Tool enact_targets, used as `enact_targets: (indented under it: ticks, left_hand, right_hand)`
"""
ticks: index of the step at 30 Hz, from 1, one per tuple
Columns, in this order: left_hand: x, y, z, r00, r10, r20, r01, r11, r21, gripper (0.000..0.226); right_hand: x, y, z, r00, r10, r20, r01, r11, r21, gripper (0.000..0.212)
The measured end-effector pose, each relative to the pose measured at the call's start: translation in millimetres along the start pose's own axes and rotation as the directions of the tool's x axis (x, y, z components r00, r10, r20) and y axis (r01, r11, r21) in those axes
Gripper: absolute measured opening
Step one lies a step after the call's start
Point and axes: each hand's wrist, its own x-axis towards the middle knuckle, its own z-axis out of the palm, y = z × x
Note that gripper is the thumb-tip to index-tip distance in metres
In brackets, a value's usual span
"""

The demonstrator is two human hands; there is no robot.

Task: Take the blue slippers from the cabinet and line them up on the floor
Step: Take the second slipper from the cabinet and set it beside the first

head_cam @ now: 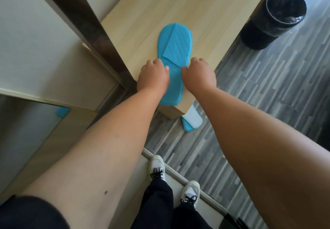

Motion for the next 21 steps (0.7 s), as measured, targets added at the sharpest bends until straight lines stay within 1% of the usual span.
enact_targets:
  ticks: [2, 4, 5, 8, 11, 13, 17, 21]
  left_hand:
    - [9, 7, -1, 0.998, -0.055, -0.003, 0.054, 0.996, -0.070, 0.038]
    - [13, 15, -1, 0.992, -0.121, 0.031, 0.124, 0.982, -0.140, 0.037]
    - [15, 16, -2, 0.986, -0.157, 0.053, 0.164, 0.972, -0.169, 0.037]
    - [17, 15, -1, 0.962, -0.246, 0.120, 0.269, 0.934, -0.237, 0.036]
    - [17, 12, 2, 0.950, -0.262, 0.171, 0.304, 0.904, -0.301, 0.033]
    - [12, 10, 4, 0.944, -0.262, 0.198, 0.316, 0.892, -0.324, 0.033]
    - [-10, 5, 12, 0.940, -0.254, 0.226, 0.328, 0.852, -0.408, 0.029]
    - [-47, 0, 18, 0.939, -0.259, 0.227, 0.336, 0.833, -0.439, 0.027]
  right_hand:
    - [8, -9, 2, 0.995, 0.104, 0.008, -0.104, 0.988, 0.112, 0.024]
    - [12, -14, 2, 0.979, 0.200, 0.036, -0.203, 0.957, 0.208, 0.015]
    - [13, -15, 3, 0.970, 0.236, 0.058, -0.243, 0.942, 0.231, 0.016]
    - [13, -13, 2, 0.944, 0.310, 0.110, -0.329, 0.899, 0.288, 0.032]
    - [11, -6, 3, 0.938, 0.318, 0.136, -0.346, 0.865, 0.363, 0.036]
    - [5, -1, 3, 0.943, 0.302, 0.140, -0.333, 0.866, 0.373, 0.035]
    - [-13, 14, -2, 0.946, 0.291, 0.143, -0.324, 0.859, 0.397, 0.019]
    - [-39, 32, -2, 0.948, 0.271, 0.167, -0.317, 0.856, 0.408, 0.017]
